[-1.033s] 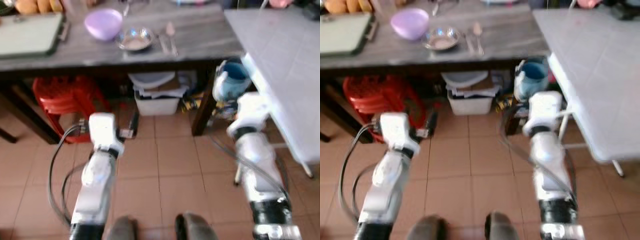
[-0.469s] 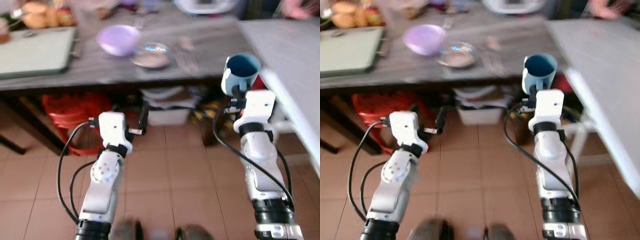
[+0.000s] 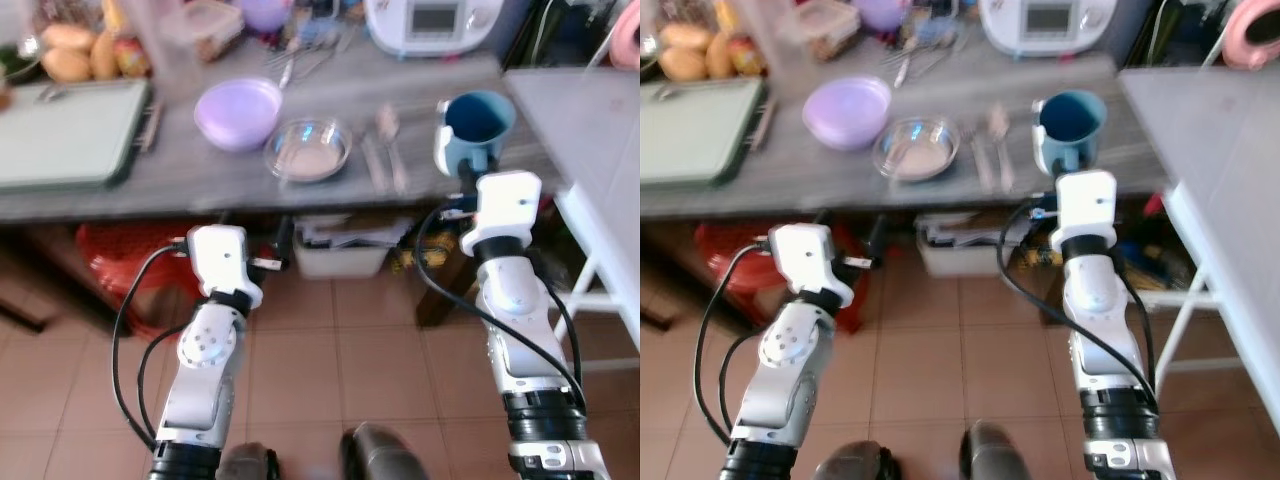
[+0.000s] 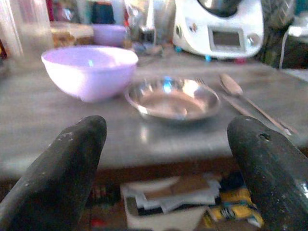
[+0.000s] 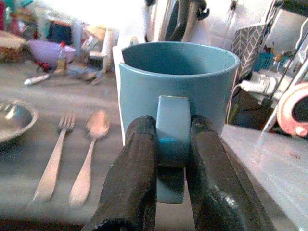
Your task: Setting the table
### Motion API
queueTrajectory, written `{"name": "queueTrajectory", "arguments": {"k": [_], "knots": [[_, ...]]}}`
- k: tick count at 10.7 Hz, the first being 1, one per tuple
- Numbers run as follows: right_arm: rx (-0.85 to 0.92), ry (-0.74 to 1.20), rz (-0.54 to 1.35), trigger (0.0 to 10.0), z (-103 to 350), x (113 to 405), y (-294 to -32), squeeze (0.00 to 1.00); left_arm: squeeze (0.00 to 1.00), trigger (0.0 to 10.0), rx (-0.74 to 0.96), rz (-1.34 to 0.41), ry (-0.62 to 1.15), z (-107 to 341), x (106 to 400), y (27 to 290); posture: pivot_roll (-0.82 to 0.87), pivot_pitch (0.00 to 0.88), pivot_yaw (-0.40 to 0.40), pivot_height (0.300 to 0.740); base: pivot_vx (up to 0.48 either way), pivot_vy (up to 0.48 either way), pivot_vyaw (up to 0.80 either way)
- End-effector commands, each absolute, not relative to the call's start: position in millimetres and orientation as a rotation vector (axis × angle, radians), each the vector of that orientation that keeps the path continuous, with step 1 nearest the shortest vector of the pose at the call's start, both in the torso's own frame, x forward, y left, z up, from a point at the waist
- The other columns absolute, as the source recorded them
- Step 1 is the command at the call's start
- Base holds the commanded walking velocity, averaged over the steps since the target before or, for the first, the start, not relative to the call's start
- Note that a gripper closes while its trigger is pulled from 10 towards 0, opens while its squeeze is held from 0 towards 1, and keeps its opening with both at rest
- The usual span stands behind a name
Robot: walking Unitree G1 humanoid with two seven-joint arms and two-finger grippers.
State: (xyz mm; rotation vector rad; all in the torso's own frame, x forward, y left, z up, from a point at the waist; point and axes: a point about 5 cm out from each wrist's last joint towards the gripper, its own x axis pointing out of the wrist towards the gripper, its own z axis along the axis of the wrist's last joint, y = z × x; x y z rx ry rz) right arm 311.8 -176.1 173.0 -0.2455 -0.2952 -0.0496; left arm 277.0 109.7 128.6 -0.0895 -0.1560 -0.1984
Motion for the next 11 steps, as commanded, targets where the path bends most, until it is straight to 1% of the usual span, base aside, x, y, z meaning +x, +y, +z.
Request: {"name": "queueTrajectory", "arguments": {"k": [1, 4, 5, 7, 9, 11], "knots": [[-0.230, -0.335, -0.027, 10.0, 180.1, 311.6, -167.9, 0.00, 0.00, 10.0, -0.083, -0.185, -0.161, 129.6, 276.0, 115.3, -0.07, 0.130, 0.011, 0.740, 0.480, 0.000, 0.00], [-0.251, -0.353, -0.027, 10.0, 183.3, 313.2, -167.4, 0.00, 0.00, 10.0, -0.085, -0.179, -0.167, 131.7, 276.2, 116.4, -0.07, 0.136, 0.009, 0.740, 0.480, 0.000, 0.00], [-0.272, -0.367, -0.020, 10.0, 184.8, 313.2, -166.3, 0.00, 0.00, 10.0, -0.093, -0.171, -0.168, 131.7, 275.3, 117.5, -0.06, 0.135, 0.009, 0.740, 0.480, 0.000, 0.80], [-0.260, -0.368, -0.026, 10.0, 184.8, 313.2, -166.3, 0.00, 0.00, 10.0, -0.101, -0.157, -0.172, 132.4, 274.1, 120.3, -0.06, 0.136, 0.010, 0.740, 0.349, 0.000, 0.80], [-0.246, -0.369, -0.031, 10.0, 185.0, 312.5, -167.8, 0.00, 0.00, 10.0, -0.100, -0.140, -0.174, 132.9, 272.2, 125.2, -0.06, 0.140, 0.014, 0.740, 0.000, 0.000, 0.00], [-0.222, -0.380, 0.026, 10.0, 186.2, 312.5, -168.3, 0.00, 0.00, 10.0, -0.098, -0.122, -0.177, 133.9, 267.3, 129.9, -0.06, 0.147, 0.014, 0.740, 0.000, 0.000, 0.00]]}}
